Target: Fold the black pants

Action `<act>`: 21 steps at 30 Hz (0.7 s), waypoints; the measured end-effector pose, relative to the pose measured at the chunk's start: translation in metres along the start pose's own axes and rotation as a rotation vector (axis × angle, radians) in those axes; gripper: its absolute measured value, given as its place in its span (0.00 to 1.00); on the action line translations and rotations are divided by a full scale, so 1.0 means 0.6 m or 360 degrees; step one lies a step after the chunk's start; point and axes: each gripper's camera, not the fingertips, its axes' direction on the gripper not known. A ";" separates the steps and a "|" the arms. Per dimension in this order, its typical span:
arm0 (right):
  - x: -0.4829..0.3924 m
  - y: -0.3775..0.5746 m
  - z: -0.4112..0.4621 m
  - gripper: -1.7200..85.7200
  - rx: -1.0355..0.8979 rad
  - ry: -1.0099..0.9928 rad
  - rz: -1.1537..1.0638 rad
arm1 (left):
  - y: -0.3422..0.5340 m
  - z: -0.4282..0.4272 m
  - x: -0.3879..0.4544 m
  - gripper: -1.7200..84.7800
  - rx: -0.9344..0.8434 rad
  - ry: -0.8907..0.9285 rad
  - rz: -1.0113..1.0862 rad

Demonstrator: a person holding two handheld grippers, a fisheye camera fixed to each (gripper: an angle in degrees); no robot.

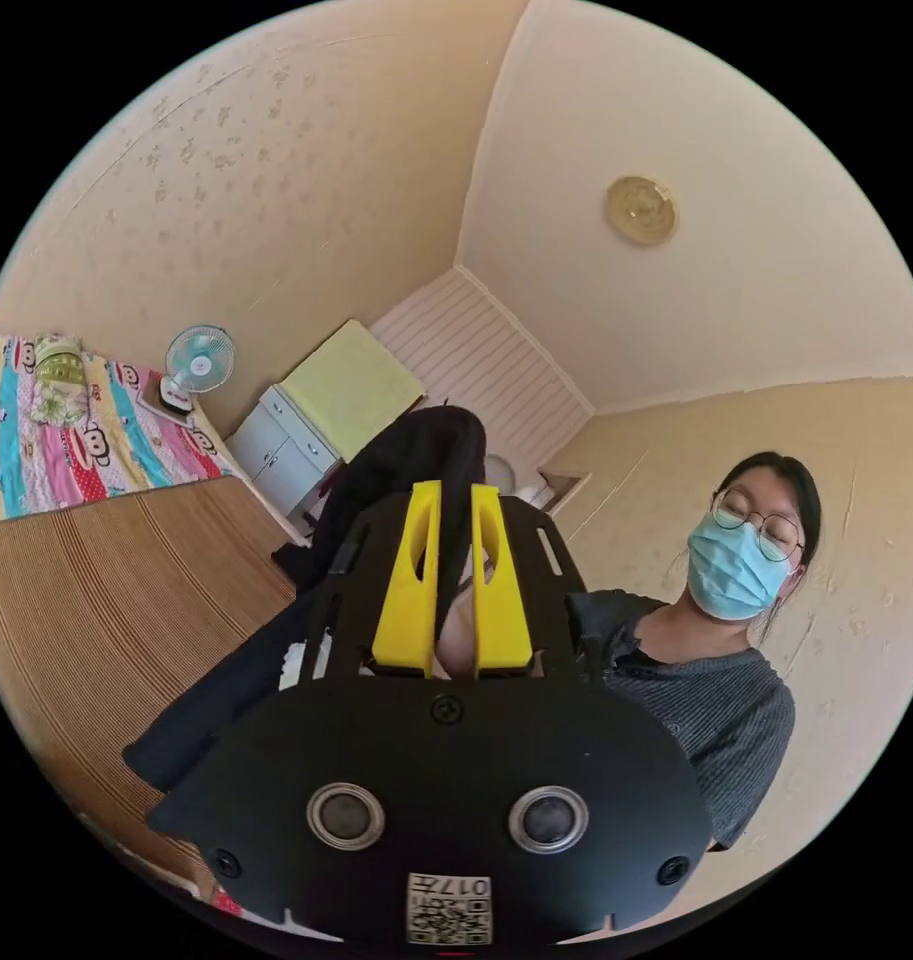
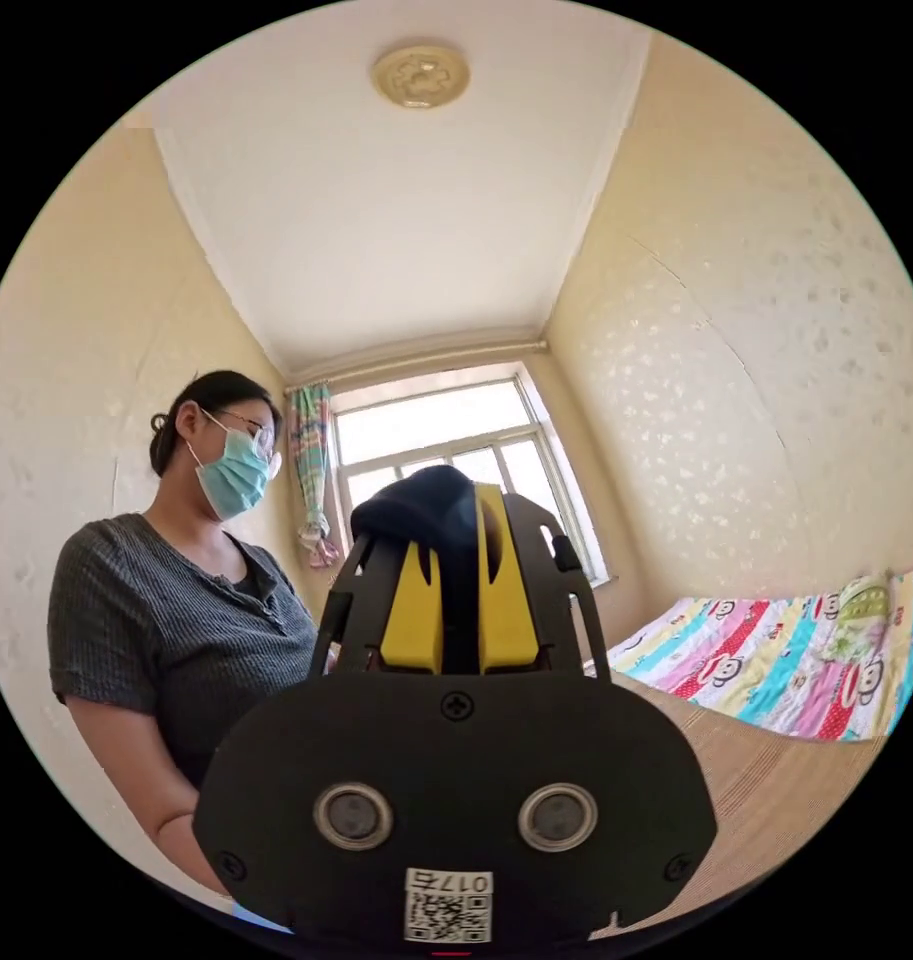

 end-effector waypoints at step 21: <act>-0.044 -0.065 0.058 0.11 0.0165 -0.1640 -0.0727 | -0.174 -0.007 -0.228 0.23 -0.0161 0.0569 -0.0783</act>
